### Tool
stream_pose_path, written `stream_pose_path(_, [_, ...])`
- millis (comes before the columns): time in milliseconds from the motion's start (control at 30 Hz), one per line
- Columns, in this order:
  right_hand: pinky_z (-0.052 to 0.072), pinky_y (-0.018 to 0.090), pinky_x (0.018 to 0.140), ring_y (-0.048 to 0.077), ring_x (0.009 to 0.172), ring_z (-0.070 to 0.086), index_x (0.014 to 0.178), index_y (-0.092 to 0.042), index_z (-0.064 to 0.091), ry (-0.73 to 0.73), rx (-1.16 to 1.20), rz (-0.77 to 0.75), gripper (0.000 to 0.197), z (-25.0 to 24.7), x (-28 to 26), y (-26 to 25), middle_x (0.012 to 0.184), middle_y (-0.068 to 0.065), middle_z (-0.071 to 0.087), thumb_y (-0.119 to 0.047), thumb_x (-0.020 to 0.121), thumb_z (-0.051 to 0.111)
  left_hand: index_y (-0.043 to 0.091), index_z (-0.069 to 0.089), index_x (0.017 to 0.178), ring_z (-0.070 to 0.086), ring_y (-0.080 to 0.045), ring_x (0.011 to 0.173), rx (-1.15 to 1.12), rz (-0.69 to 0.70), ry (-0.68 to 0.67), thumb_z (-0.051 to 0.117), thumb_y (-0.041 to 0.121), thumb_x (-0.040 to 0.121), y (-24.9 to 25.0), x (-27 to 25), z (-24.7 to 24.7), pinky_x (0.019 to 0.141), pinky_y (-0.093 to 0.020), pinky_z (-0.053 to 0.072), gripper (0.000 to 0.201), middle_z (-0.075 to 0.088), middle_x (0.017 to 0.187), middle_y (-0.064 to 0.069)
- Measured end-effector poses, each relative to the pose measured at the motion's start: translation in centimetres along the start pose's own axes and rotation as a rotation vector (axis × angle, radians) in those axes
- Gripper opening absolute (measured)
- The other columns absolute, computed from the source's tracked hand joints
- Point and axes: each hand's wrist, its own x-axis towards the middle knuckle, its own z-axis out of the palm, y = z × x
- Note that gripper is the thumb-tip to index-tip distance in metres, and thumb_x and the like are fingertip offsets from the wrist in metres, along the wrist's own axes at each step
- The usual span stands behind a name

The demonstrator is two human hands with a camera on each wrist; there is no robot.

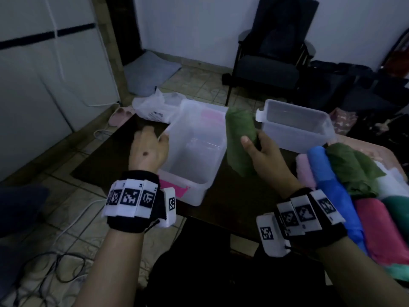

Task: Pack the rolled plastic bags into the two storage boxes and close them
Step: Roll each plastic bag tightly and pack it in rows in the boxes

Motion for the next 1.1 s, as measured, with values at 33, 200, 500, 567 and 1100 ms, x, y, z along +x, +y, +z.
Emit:
stream_pose_path(33, [0.05, 0.007, 0.065, -0.002, 0.086, 0.056, 0.131, -0.007, 0.043, -0.007, 0.02, -0.032, 0.038, 0.9, 0.5, -0.9, 0.1, -0.009, 0.055, -0.024, 0.097, 0.046, 0.002, 0.041, 0.135, 0.04, -0.036, 0.127, 0.019, -0.057, -0.048, 0.041, 0.033, 0.098, -1.0, 0.1, 0.2, 0.101, -0.038, 0.033, 0.049, 0.042, 0.139, -0.022])
stream_pose_path(200, [0.054, 0.03, 0.084, 0.011, 0.096, 0.06, 0.131, -0.009, 0.043, -0.058, 0.023, -0.089, 0.039, 5.9, 2.6, -3.6, 0.104, -0.005, 0.058, -0.026, 0.097, 0.049, 0.002, 0.053, 0.122, 0.051, -0.038, 0.113, -0.104, -0.083, -0.043, 0.03, 0.026, 0.101, -3.6, -0.6, 1.4, 0.09, -0.036, 0.04, 0.039, 0.055, 0.123, -0.024])
stream_pose_path(500, [0.037, 0.044, 0.096, 0.035, 0.121, 0.04, 0.128, -0.003, 0.038, -0.152, -0.654, 0.057, 0.045, 12.3, 3.1, -1.8, 0.127, 0.017, 0.044, -0.032, 0.095, 0.05, 0.015, 0.053, 0.125, 0.046, -0.011, 0.089, -0.34, -0.038, 0.127, 0.03, 0.029, 0.102, -6.5, -3.5, 2.1, 0.075, -0.022, 0.033, 0.035, 0.059, 0.115, -0.008])
stream_pose_path(567, [0.038, 0.044, 0.095, 0.034, 0.121, 0.04, 0.127, -0.003, 0.037, -0.187, -0.765, 0.075, 0.045, 13.2, 2.7, -1.3, 0.128, 0.018, 0.042, -0.032, 0.095, 0.05, 0.016, 0.053, 0.123, 0.048, -0.011, 0.09, -0.385, -0.037, 0.147, 0.031, 0.029, 0.102, -7.0, -3.8, 2.4, 0.077, -0.023, 0.037, 0.034, 0.058, 0.109, -0.004])
stream_pose_path(1100, [0.037, 0.039, 0.1, 0.032, 0.12, 0.042, 0.126, -0.005, 0.038, -0.478, -0.878, 0.134, 0.046, 15.1, 1.6, 1.3, 0.129, 0.017, 0.044, -0.026, 0.091, 0.058, 0.008, 0.056, 0.118, 0.05, -0.013, 0.082, -0.44, 0.156, 0.268, 0.035, 0.013, 0.1, -8.3, -5.2, 3.4, 0.064, -0.014, 0.029, 0.028, 0.054, 0.094, 0.003])
